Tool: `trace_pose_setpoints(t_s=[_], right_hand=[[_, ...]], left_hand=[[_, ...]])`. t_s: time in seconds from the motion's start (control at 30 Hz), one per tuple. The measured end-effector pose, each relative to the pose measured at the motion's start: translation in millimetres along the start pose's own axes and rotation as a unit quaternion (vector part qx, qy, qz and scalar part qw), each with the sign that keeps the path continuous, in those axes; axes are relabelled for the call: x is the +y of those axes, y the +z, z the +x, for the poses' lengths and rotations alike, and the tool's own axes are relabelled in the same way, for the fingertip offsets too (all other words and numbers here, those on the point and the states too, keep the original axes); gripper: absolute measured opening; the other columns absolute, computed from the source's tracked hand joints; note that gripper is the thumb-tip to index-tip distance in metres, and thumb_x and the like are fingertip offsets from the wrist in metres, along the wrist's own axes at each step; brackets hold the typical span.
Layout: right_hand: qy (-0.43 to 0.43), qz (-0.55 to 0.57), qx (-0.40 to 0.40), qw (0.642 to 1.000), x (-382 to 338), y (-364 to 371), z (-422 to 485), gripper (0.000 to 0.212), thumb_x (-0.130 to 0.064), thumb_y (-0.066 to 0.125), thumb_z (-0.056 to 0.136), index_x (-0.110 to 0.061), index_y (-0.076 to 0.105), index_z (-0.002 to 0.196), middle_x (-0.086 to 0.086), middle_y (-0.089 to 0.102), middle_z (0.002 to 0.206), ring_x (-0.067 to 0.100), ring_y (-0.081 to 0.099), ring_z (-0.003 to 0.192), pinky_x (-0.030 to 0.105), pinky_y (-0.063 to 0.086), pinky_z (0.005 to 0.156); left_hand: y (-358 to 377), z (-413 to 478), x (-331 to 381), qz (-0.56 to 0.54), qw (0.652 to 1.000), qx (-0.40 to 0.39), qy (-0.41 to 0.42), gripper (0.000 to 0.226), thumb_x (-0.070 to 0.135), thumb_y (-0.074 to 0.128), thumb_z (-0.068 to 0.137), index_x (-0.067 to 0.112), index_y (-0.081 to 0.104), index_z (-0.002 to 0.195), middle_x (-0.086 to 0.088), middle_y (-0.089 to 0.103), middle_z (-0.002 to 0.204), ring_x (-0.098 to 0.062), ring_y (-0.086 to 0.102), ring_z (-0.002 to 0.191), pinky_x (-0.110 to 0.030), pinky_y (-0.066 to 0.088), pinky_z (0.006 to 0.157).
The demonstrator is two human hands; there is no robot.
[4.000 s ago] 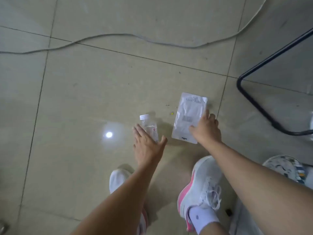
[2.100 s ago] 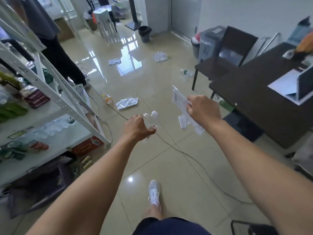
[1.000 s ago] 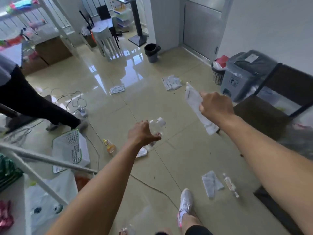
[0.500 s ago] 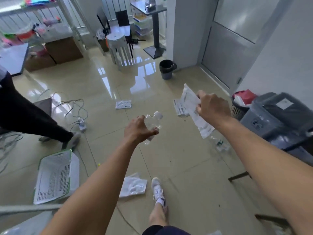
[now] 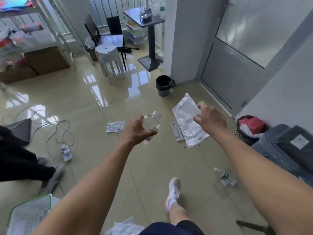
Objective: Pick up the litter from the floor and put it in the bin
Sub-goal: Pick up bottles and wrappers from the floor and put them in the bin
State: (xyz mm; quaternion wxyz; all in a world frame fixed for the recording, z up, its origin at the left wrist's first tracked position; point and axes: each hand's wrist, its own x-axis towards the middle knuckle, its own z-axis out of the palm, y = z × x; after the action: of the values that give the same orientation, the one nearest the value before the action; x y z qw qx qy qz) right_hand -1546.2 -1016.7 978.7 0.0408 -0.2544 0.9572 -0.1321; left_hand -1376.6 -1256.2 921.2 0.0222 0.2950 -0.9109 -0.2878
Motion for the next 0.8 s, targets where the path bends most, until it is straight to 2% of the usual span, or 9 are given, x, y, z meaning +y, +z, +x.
trace_pose_setpoints(t_s=[0.1,0.23,0.4,0.53,0.67,0.8], right_hand=[[0.019,0.023,-0.026,0.999,6,12,80,0.038,-0.025,0.062,0.085,-0.02,0.049,0.12,0.004,0.064,0.085,0.029,0.062,0.07,0.033,0.048,0.055],[0.032,0.062,-0.077,0.995,19,29,193,0.048,-0.019,0.063,0.08,-0.023,0.047,0.124,0.002,0.064,0.094,0.027,0.064,0.079,0.043,0.059,0.066],[0.043,0.13,-0.041,0.99,29,32,328,0.007,-0.02,0.066,0.085,-0.016,0.07,0.089,0.004,0.071,0.081,0.025,0.067,0.071,0.041,0.06,0.061],[0.038,0.158,-0.026,0.986,20,26,424,0.015,-0.019,0.063,0.089,-0.016,0.077,0.083,0.003,0.073,0.074,0.026,0.069,0.07,0.037,0.057,0.058],[0.034,0.121,-0.049,0.991,11,38,520,0.018,-0.032,0.062,0.093,-0.02,0.074,0.088,0.005,0.073,0.083,0.03,0.068,0.077,0.042,0.059,0.066],[0.054,0.113,-0.08,0.989,3,65,607,0.017,-0.033,0.061,0.095,-0.02,0.068,0.087,0.004,0.072,0.084,0.029,0.071,0.072,0.048,0.061,0.062]], left_hand=[[3,83,7,0.012,1.0,-0.005,0.007,0.089,0.07,0.077,0.065,0.021,0.056,0.137,-0.002,0.065,0.123,-0.025,0.059,0.116,-0.042,0.052,0.094],[6,193,17,0.019,1.0,0.004,-0.002,0.094,0.067,0.078,0.068,0.021,0.05,0.145,-0.001,0.062,0.132,-0.025,0.056,0.123,-0.043,0.051,0.098],[-2,318,36,0.009,1.0,0.015,-0.006,0.09,0.062,0.079,0.072,0.02,0.05,0.146,-0.003,0.061,0.133,-0.027,0.056,0.123,-0.043,0.05,0.098],[-10,399,43,-0.014,1.0,0.015,-0.021,0.082,0.053,0.078,0.073,0.02,0.051,0.143,-0.004,0.06,0.13,-0.027,0.056,0.122,-0.044,0.049,0.101],[-9,491,35,-0.037,0.998,0.026,-0.037,0.072,0.046,0.077,0.07,0.019,0.052,0.132,0.0,0.059,0.116,-0.025,0.056,0.114,-0.038,0.05,0.093],[5,594,16,-0.068,0.997,0.007,-0.041,0.068,0.042,0.074,0.067,0.018,0.049,0.125,0.004,0.052,0.11,-0.025,0.054,0.111,-0.038,0.05,0.089]])
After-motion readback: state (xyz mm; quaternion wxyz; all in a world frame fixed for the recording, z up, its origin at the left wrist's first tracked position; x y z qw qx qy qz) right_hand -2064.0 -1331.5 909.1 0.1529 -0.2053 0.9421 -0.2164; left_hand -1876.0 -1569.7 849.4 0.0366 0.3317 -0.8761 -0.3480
